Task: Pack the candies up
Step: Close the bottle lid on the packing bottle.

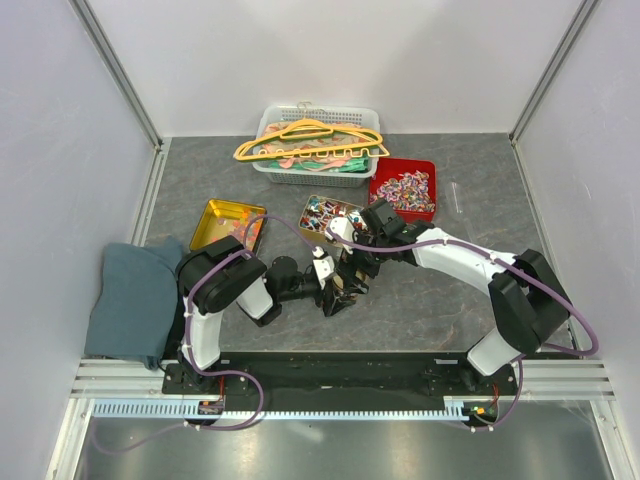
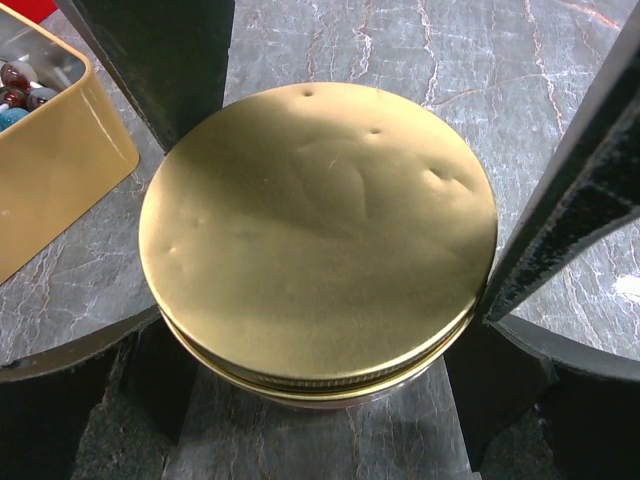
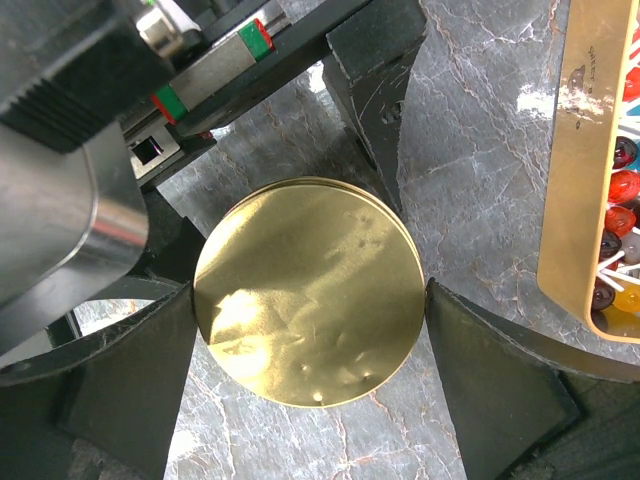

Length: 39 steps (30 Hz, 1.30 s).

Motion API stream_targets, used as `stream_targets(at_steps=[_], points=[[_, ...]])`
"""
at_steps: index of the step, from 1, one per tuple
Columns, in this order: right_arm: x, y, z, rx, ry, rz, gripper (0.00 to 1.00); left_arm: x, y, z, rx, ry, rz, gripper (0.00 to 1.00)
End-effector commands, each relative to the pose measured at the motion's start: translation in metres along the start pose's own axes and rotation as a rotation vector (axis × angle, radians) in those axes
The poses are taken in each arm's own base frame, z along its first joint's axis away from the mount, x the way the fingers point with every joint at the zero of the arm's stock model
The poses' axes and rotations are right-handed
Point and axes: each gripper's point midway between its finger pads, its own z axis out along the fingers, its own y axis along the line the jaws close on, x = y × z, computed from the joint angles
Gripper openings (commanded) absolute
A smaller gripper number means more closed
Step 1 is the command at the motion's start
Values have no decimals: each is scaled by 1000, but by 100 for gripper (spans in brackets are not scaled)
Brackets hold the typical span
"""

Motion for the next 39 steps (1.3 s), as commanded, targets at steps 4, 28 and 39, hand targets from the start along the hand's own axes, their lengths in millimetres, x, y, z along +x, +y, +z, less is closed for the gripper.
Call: stream_targets(at_steps=[4,28,39], points=[[0,-3,7,13,27,-10,98,-78,2,6,-2,-292,154,100],[10,28,-1,-118,92,-68,98,-77,10,5,-31,-291,150,99],[-9,28,-19,-112,33,-83,96,-77,10,6,-31,-291,148,99]])
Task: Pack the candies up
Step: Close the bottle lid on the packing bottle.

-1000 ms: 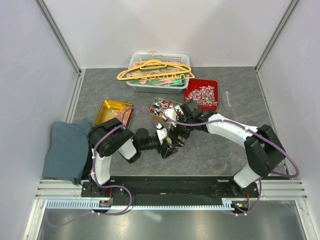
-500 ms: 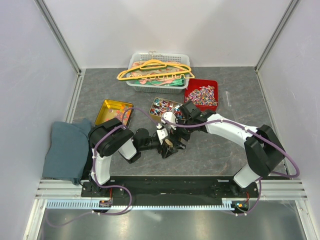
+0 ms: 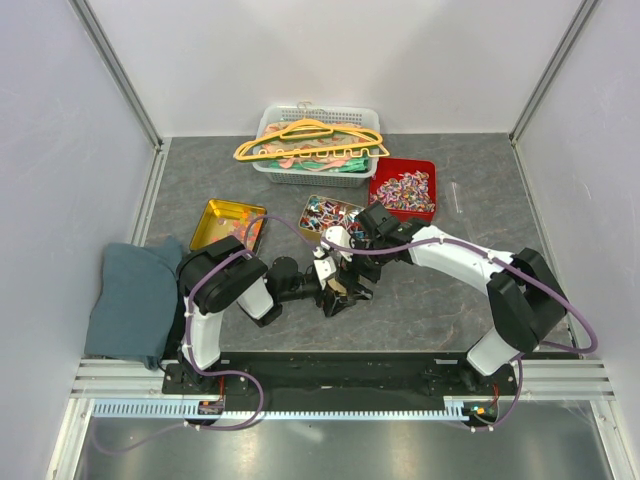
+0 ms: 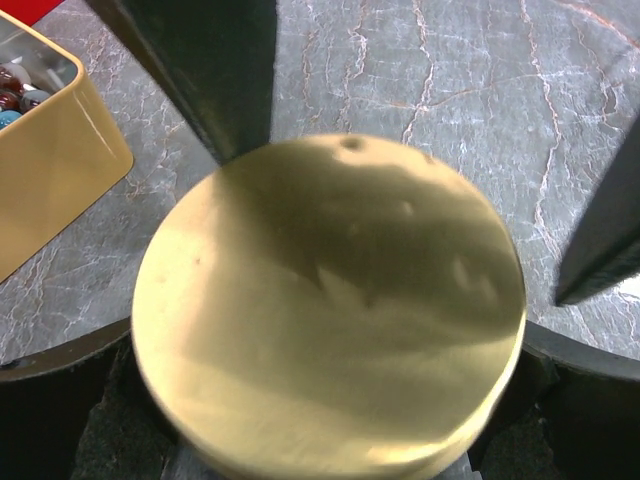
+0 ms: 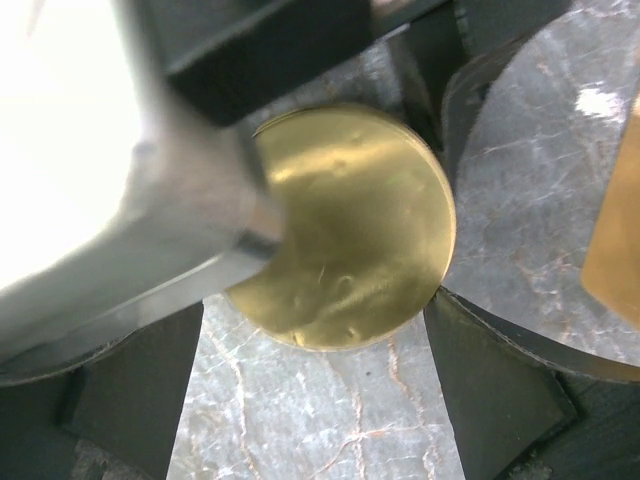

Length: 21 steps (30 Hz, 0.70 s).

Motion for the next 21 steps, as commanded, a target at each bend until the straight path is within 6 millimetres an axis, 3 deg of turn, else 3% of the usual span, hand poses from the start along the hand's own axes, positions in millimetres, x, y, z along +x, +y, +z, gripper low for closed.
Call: stream_targets(at_steps=[1,9,17,21], points=[[-22,12,-18,-39,-63,-20,96,-76,11,5,-32,-287,147,99],[-28,11,-32,-22,-95,-33,97,-77,11,5,-32,-288,148,100],[-31,-29,-41,122,-141,55,95,-76,8,5,-20,-285,158,100],[-30,-39,-39,162,-140,85,95,-72,4,1,-10,-273,174,100]])
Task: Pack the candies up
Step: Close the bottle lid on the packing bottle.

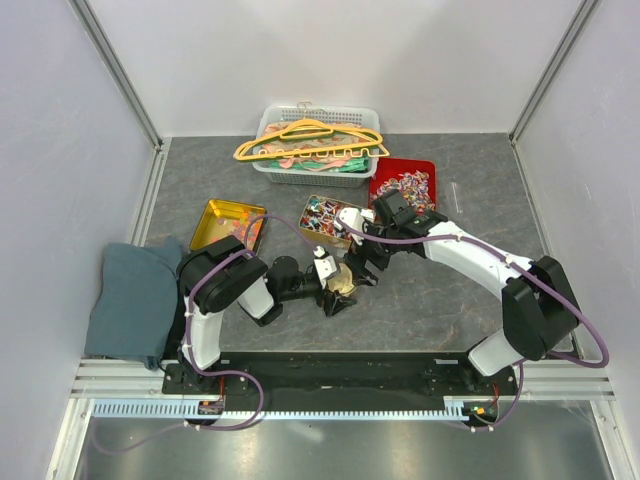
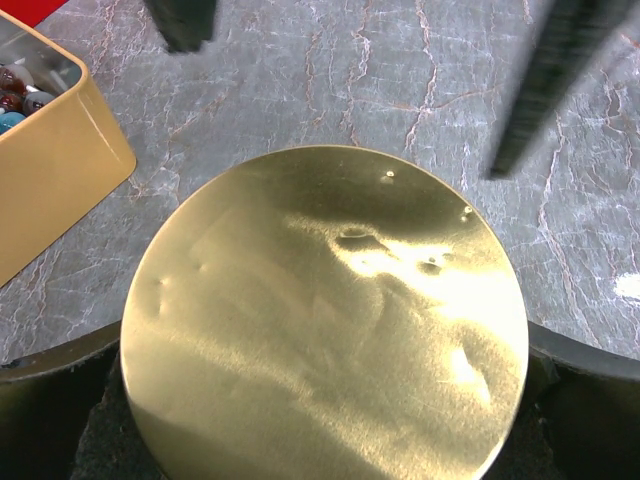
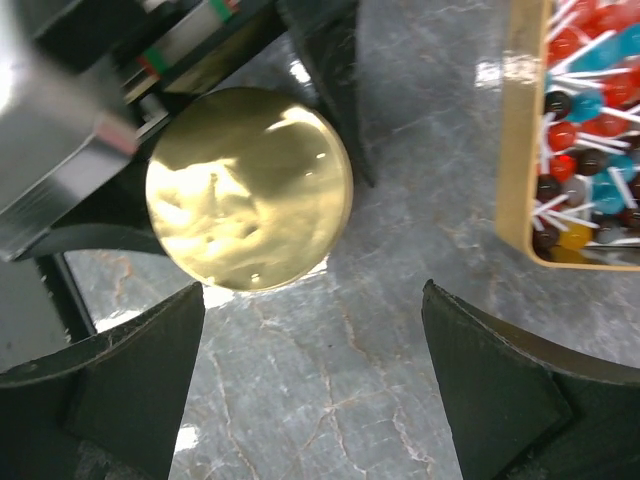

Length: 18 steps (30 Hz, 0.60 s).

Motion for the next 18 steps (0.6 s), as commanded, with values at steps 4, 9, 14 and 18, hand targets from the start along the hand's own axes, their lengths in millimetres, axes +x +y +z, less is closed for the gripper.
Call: stream_targets(at_steps=[4,9,14,18], points=[[-19,-17,-1,77,-53,5,95,-71,-3,-5,11,-267,191,100],[-17,-18,-1,82,-45,7,95,-67,-9,-6,49,-231,181,100],[-17,-19,1,83,-43,10,95,-54,-8,-6,48,-161,174,99],[-17,-21,4,81,-43,25,95,-52,-3,-6,30,-143,206,99]])
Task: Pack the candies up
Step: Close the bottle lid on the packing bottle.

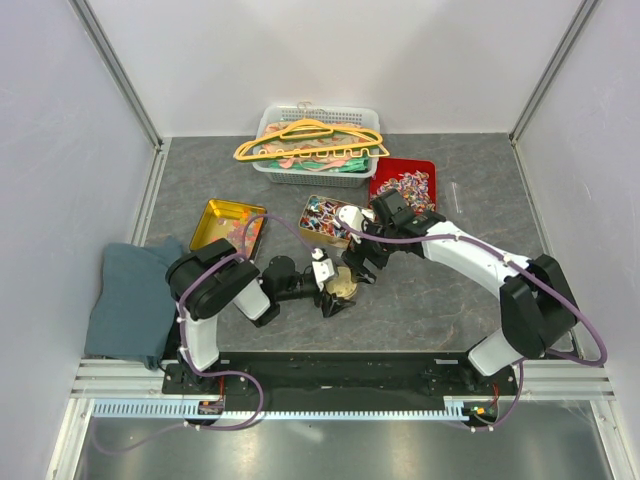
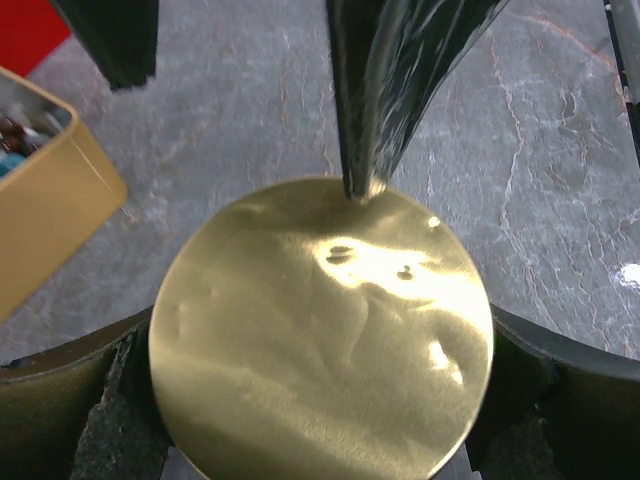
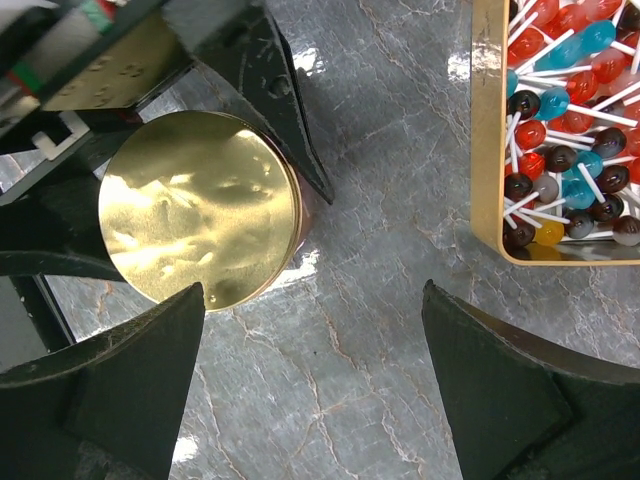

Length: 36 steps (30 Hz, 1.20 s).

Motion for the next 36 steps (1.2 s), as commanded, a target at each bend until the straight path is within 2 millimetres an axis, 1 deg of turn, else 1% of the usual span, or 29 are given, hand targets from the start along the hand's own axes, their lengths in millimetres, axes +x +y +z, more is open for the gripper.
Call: stream_targets(at_steps=[1,7,8,9,11,13,15,18,21,24,25,28,31,36], points=[[-16,-6,4,10,-45,5,95,-38,8,1,-12,-109,160,99],[-24,-9,8,12,-69,36,95,-32,3,0,13,-81,150,99],[-23,-11,9,33,-62,41,95,-34,5,1,12,-82,157,100],[-21,-12,12,37,-55,40,95,-29,4,1,19,-63,151,99],[-17,-11,16,35,-37,40,95,-28,3,1,24,-55,157,100],[-11,-6,21,16,-5,26,95,-23,0,-1,33,-33,156,99],[-3,-3,26,8,31,16,95,-24,0,-4,34,-27,171,99],[0,3,30,-1,57,0,95,-28,1,-9,33,-20,182,99],[-7,1,26,15,38,-4,95,-29,1,-13,32,-16,180,99],[-16,3,20,15,8,-10,95,-26,-1,-16,48,-2,174,99],[-18,2,19,18,3,-13,95,-21,-3,-17,57,15,165,99],[-27,3,14,17,-14,-20,95,-16,-4,-19,70,36,158,100],[-29,0,13,30,-12,-21,96,-11,-5,-19,83,68,146,99],[-30,-1,9,47,-22,-33,96,-3,1,-20,62,107,149,99]])
